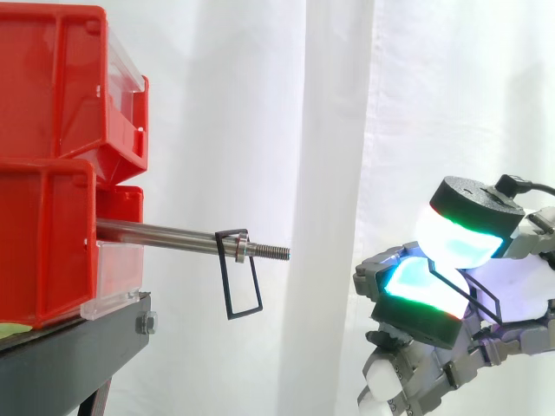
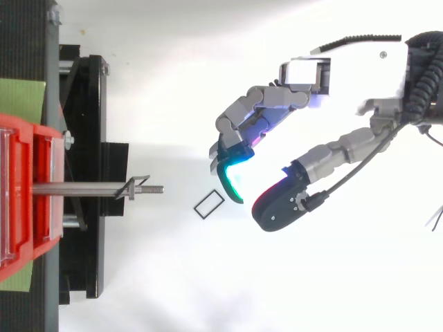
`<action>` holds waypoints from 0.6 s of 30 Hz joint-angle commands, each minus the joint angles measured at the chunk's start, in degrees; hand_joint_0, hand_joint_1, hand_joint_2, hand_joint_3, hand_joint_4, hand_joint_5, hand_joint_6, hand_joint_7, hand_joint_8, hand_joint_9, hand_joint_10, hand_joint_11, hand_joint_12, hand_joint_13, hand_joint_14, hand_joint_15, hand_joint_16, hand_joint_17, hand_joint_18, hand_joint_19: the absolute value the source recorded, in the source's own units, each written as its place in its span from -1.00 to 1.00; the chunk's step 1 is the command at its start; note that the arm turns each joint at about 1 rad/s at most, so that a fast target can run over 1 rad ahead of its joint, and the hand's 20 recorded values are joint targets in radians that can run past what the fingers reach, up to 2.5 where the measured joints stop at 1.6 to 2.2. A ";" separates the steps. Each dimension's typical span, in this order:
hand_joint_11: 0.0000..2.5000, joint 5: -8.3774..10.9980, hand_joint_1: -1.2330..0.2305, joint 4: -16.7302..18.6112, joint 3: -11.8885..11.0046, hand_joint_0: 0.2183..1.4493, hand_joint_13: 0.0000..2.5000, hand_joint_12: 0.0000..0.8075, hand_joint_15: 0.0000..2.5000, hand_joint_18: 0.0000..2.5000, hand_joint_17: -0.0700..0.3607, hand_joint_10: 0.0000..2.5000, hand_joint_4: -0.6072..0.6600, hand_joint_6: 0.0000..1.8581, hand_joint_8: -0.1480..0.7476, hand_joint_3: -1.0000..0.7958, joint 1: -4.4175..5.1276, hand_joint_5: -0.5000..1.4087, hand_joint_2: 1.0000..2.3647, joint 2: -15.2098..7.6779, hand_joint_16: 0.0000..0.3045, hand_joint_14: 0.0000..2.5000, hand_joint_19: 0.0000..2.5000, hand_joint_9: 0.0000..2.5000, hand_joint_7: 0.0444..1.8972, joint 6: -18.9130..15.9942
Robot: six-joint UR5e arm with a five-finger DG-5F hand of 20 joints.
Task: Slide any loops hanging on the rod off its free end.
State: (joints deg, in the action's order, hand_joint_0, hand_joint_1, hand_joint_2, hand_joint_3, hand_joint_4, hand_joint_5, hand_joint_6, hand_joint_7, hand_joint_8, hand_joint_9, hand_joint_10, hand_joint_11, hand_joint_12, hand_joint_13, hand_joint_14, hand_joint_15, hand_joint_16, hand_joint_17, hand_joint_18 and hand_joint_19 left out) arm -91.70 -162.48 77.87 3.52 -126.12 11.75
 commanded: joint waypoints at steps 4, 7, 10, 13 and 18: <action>-0.86 0.03 -0.24 0.05 0.01 -0.40 -0.47 -0.42 -1.00 -0.59 -0.32 -1.00 -0.13 -0.06 -0.08 -0.10 0.08 -0.67 -0.97 0.00 -0.78 -1.00 -0.94 -0.32 0.39 1.08; -0.87 0.03 -0.23 0.05 0.01 -0.40 -0.47 -0.43 -1.00 -0.60 -0.33 -1.00 -0.12 -0.06 -0.07 -0.10 0.08 -0.67 -0.97 0.00 -0.78 -1.00 -0.94 -0.30 0.39 1.08; -0.87 0.03 -0.23 0.05 0.01 -0.40 -0.47 -0.44 -1.00 -0.60 -0.33 -1.00 -0.13 -0.06 -0.06 -0.10 0.08 -0.67 -0.97 0.00 -0.78 -1.00 -0.95 -0.29 0.39 1.08; -0.87 0.03 -0.23 0.05 0.01 -0.40 -0.47 -0.44 -1.00 -0.60 -0.33 -1.00 -0.12 -0.06 -0.05 -0.10 0.08 -0.67 -0.97 0.00 -0.79 -1.00 -0.95 -0.29 0.38 1.17; -0.88 0.03 -0.23 0.05 0.01 -0.40 -0.47 -0.43 -1.00 -0.60 -0.33 -1.00 -0.10 -0.06 -0.04 -0.10 0.08 -0.66 -0.97 0.00 -0.78 -1.00 -0.95 -0.28 0.39 1.17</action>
State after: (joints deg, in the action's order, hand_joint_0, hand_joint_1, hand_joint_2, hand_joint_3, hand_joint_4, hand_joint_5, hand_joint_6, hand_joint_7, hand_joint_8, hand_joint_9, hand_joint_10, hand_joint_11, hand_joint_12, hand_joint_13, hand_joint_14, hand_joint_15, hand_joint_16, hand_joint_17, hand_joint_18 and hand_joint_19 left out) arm -91.67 -162.42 77.87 3.59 -126.12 12.90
